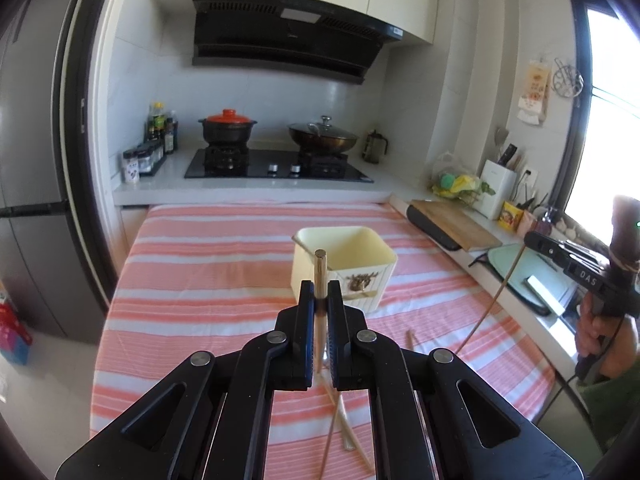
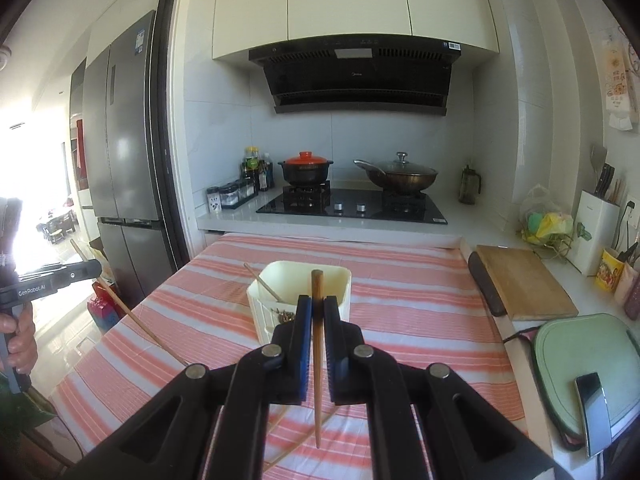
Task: Organize utensils
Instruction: 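Lift both chopsticks with both tools and carry them over the cream box, then open both tools to drop the chopsticks into the box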
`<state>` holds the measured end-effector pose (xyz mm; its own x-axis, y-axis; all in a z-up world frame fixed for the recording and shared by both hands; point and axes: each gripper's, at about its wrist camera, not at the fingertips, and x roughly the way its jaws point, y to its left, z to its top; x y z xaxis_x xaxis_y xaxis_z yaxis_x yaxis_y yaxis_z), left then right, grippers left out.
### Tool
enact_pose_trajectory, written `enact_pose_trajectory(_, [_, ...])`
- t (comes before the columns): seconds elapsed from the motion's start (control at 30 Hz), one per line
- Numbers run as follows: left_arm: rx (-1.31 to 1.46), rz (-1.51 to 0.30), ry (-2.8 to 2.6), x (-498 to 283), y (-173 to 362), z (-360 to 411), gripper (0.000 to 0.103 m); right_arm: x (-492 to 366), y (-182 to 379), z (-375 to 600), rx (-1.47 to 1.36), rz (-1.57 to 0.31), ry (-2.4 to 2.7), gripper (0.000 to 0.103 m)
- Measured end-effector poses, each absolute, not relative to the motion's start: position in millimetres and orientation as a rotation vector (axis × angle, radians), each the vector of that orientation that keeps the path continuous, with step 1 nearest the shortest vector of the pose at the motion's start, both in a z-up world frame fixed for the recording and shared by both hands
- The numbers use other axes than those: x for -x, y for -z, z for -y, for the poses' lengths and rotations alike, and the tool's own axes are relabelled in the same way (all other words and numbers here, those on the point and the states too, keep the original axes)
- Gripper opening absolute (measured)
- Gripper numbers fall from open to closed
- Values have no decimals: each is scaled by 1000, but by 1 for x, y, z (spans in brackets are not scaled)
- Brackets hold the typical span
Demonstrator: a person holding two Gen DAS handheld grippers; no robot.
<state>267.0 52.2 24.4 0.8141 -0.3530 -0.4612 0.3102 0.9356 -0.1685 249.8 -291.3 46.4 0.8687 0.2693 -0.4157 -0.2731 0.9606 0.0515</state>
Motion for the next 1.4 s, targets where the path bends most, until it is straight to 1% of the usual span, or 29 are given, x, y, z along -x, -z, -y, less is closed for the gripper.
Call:
enact_pose_trajectory(0.17, [111,-478,355,-272,-39,-56,4,-265,-60,290,-12,-392,-295,6])
enact_pose_trajectory(0.33, [162,-398,343,-289,-68,-59,4,-288,-83,283,-10,-327,-298,6])
enact_pose_trajectory(0.53, [246,-350,327,-342,-92,-46,4,-327,-110,273,-54,-222,-297,6])
enact_pose_trajectory(0.67, [241,-385,323,-384,-82,-21,4,-360,-112,261,-72,-182,-279,6])
enact_pose_trajectory(0.77, [231,-469,321,-415,-56,-5,4,-391,-93,256,-76,-216,-270,6])
enact_pose_trajectory(0.83, [216,-530,319,-432,-38,5,4,-414,-72,250,-49,-272,-271,6])
enact_pose_trajectory(1.0, [148,-688,317,-468,6,34,5,-462,-17,236,-17,-512,-327,7])
enact_pose_trajectory(1.03, [139,-716,309,-473,12,38,6,-469,-9,233,-17,-554,-332,7])
enact_pose_trajectory(1.07, [139,-742,299,-478,17,42,16,-476,-3,231,-19,-591,-330,10])
enact_pose_trajectory(1.1, [148,-762,292,-481,19,43,25,-481,0,232,-31,-614,-324,21])
enact_pose_trajectory(1.13, [166,-769,288,-480,20,41,43,-481,0,235,-58,-619,-321,28])
enact_pose_trajectory(1.17, [185,-764,285,-476,18,38,55,-477,-3,240,-93,-608,-321,40])
enact_pose_trajectory(1.2, [197,-753,286,-468,16,32,60,-470,-6,245,-121,-591,-319,46])
enact_pose_trajectory(1.23, [195,-743,292,-458,14,28,68,-462,-10,249,-129,-580,-317,47])
enact_pose_trajectory(1.27, [179,-740,298,-449,13,24,74,-452,-12,251,-118,-575,-322,47])
enact_pose_trajectory(1.37, [106,-738,291,-407,17,9,82,-412,-10,254,-34,-579,-331,47])
enact_pose_trajectory(1.4, [85,-741,291,-392,21,3,83,-395,-5,255,-2,-585,-331,49])
